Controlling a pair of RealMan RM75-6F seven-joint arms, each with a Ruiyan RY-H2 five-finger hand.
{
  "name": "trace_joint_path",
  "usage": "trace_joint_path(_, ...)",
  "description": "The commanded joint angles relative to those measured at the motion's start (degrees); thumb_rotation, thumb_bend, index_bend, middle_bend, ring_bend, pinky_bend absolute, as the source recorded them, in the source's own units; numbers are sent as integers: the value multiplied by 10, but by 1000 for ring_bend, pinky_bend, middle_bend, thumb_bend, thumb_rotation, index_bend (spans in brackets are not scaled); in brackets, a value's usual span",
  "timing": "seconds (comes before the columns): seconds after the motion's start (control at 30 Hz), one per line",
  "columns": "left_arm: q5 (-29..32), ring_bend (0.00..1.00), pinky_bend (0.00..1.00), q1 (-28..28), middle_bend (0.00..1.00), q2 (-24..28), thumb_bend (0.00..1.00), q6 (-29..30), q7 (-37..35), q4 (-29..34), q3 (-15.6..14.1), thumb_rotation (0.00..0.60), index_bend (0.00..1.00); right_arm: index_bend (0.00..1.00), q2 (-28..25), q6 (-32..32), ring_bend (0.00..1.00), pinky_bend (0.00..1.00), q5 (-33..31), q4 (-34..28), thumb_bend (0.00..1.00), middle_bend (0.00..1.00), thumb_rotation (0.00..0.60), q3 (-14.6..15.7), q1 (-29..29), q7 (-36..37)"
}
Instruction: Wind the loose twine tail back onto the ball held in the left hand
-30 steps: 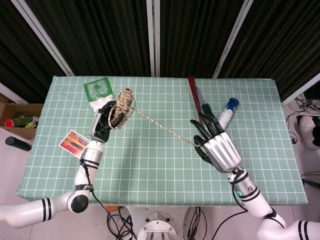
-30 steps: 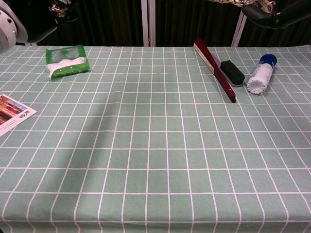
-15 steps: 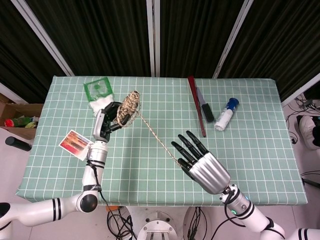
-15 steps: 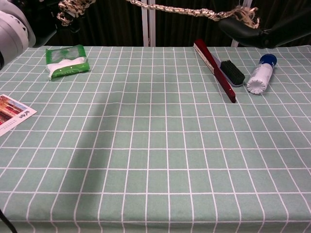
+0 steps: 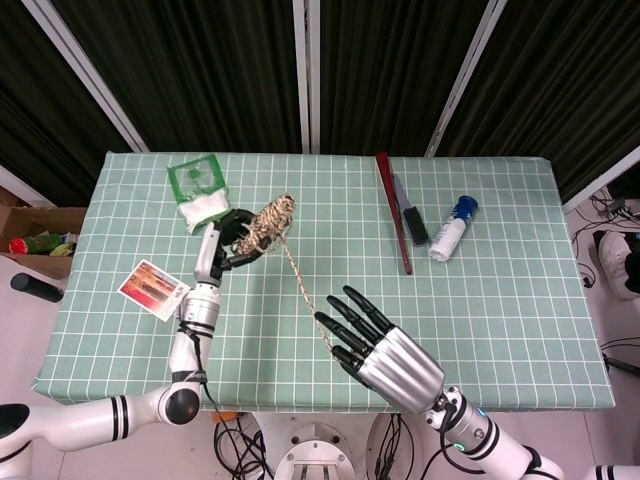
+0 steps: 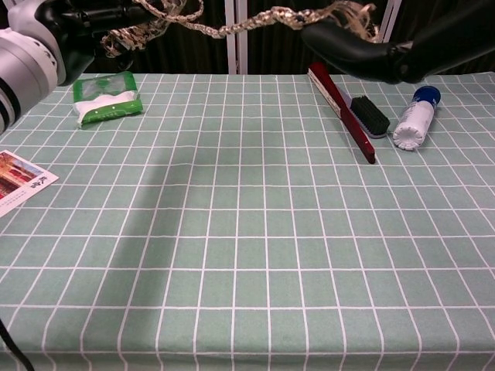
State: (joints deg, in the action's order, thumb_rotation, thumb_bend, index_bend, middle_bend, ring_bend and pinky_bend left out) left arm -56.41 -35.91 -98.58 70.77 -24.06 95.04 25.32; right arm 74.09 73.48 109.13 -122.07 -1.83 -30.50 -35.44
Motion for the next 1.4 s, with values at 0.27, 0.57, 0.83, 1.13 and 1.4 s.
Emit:
trace_joint_path(0.27,-28,652,782,-21,752,-45,428,49,163,-57,-29,600,764,987,20,-78,0,0,-40,-60,503,217,600,-68,-49,-30)
trace_joint_path(0.57,-91,652,781,-23,754,-56,428,61,204,-91,-61,600,764,989,53,-120,0,0,-178,-54,504,220,600,-190,-113,-85)
trace_joint_path(0.83,-190,652,781,-26,755,-44,428,39,172,-123,-120,600,765,989,87,-116,0,0,-303,3,503,228,600,-280,-182,-114)
trace_joint_path(1.13,-287,652,781,-37,755,-7,428,2,47,-112,-173,600,765,990,99,-88,0,0,-403,84,503,236,600,-324,-231,-109)
trace_joint_path(1.4,-325,655,783,-50,761,65,428,-36,-171,-16,-188,600,769,990,73,-54,0,0,-439,116,505,236,600,-312,-213,-76)
